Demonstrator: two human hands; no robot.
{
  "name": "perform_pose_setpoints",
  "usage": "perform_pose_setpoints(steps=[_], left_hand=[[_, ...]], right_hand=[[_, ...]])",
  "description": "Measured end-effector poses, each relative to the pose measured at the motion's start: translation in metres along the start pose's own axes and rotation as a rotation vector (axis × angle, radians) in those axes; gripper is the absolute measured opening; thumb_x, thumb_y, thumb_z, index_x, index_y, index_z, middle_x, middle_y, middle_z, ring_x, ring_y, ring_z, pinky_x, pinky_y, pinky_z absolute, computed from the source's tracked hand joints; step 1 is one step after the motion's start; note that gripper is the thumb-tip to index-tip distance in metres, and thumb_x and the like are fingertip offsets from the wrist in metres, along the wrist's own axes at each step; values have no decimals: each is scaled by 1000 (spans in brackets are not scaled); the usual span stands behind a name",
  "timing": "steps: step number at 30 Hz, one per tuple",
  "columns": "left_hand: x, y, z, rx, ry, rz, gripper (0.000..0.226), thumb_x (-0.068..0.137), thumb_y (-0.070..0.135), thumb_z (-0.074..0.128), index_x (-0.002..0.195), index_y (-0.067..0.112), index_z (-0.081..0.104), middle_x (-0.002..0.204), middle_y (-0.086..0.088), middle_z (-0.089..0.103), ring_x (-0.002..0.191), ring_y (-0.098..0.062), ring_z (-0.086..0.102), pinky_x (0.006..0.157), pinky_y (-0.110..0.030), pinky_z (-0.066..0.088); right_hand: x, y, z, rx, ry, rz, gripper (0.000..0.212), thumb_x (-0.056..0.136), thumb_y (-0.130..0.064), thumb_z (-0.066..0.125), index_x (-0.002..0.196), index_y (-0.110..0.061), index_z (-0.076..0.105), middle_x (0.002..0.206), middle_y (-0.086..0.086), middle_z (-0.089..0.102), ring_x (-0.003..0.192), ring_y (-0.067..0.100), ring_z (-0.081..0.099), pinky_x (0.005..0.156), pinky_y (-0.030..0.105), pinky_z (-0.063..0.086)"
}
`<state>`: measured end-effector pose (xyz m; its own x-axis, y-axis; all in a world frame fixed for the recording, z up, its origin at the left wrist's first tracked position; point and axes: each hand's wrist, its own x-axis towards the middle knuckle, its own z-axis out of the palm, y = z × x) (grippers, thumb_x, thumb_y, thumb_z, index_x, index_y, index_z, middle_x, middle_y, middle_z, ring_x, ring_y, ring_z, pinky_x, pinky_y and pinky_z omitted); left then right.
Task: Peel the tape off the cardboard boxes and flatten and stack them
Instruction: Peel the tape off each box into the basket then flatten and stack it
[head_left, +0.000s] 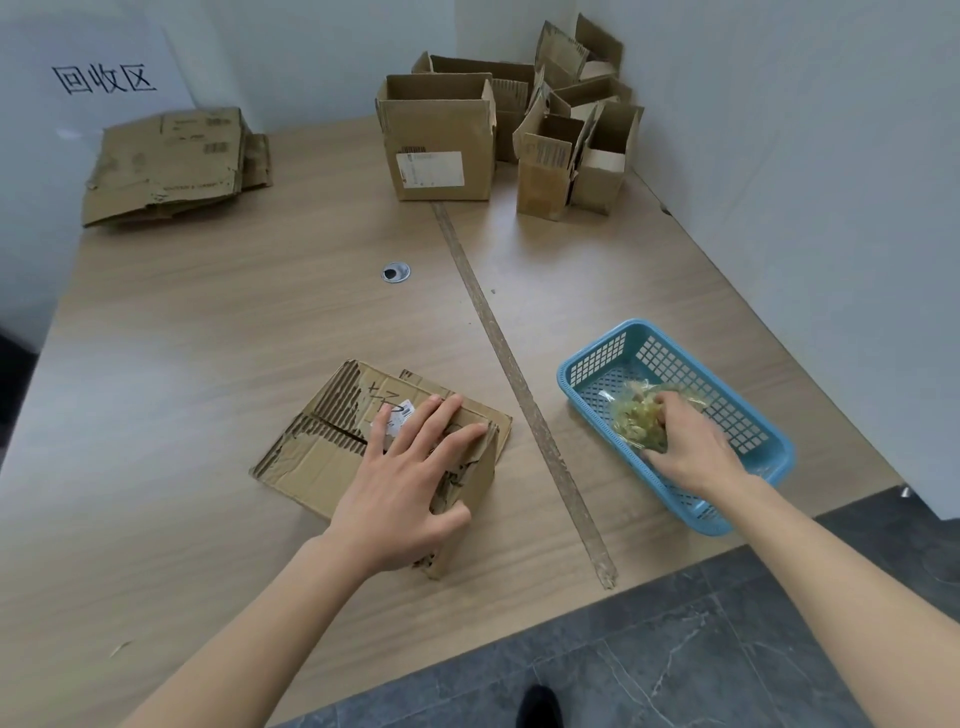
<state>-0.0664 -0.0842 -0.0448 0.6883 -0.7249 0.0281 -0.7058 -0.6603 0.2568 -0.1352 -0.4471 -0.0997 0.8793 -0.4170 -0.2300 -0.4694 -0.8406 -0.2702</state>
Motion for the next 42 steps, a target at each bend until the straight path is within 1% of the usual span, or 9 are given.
perform_pose_setpoints(steps=[2,10,13,18,22,25,32,36,42], left_hand=[[-1,0,0,0,0,2,80,80,53,49,156,43,25,170,12,6,156,-7,-9,125,-57,-2],[-1,0,-1,-13,-3,-12,79,80,54,49,154,45,25,170,13,8,156,-6,-8,126,-55,-4],[-1,1,-1,-15,-1,-6,76,83,56,48,155,46,26,170,13,8,156,-6,-8,126,-55,-5],[-1,2,-9,-264,96,-64,61,96,55,39,152,33,40,168,14,16,155,-4,9,127,-49,0],[-10,-18,-29,-210,392,-427,51,94,30,62,143,22,53,160,0,38,146,-24,39,123,-58,14],[-24,-48,-40,-126,174,-741,71,93,47,61,155,29,32,166,-2,25,148,-29,30,120,-57,18],[-58,-63,-41,-322,72,-750,90,88,65,61,159,32,19,150,3,45,135,-22,48,97,-41,47],[-79,-55,-42,-310,63,-752,73,91,67,53,152,31,34,141,5,55,121,-24,59,85,-36,49],[-78,-31,-43,-327,34,-834,78,85,75,53,143,23,42,124,-5,63,114,-34,60,89,-42,50]], right_hand=[[-3,7,1,-41,-64,-37,77,90,-30,74,152,-17,30,143,8,49,119,32,59,97,46,52],[-12,11,-10,-181,81,-166,70,101,-24,55,162,-22,20,150,3,41,74,13,54,47,19,34],[-22,-8,-16,-88,163,-153,73,100,-22,57,162,-23,17,158,3,38,111,25,62,70,31,58],[-49,-94,-18,286,36,-339,58,100,-48,53,152,-24,42,158,-9,39,145,7,35,119,41,36],[-69,-169,-18,476,-38,-429,85,83,-72,64,154,-37,33,151,-20,40,132,-3,41,108,28,39],[-72,-196,-14,308,-40,-466,100,76,-65,75,156,-32,26,151,-14,39,133,8,44,104,31,44],[-73,-217,-25,-39,93,-677,55,91,-46,51,141,-22,48,115,1,68,80,24,67,68,35,55],[-67,-219,-31,336,356,-396,34,104,-32,50,133,-14,54,87,6,70,70,23,66,66,36,54],[-83,-228,-20,375,160,-126,53,97,-14,59,147,-19,42,134,6,59,117,28,60,97,42,51]])
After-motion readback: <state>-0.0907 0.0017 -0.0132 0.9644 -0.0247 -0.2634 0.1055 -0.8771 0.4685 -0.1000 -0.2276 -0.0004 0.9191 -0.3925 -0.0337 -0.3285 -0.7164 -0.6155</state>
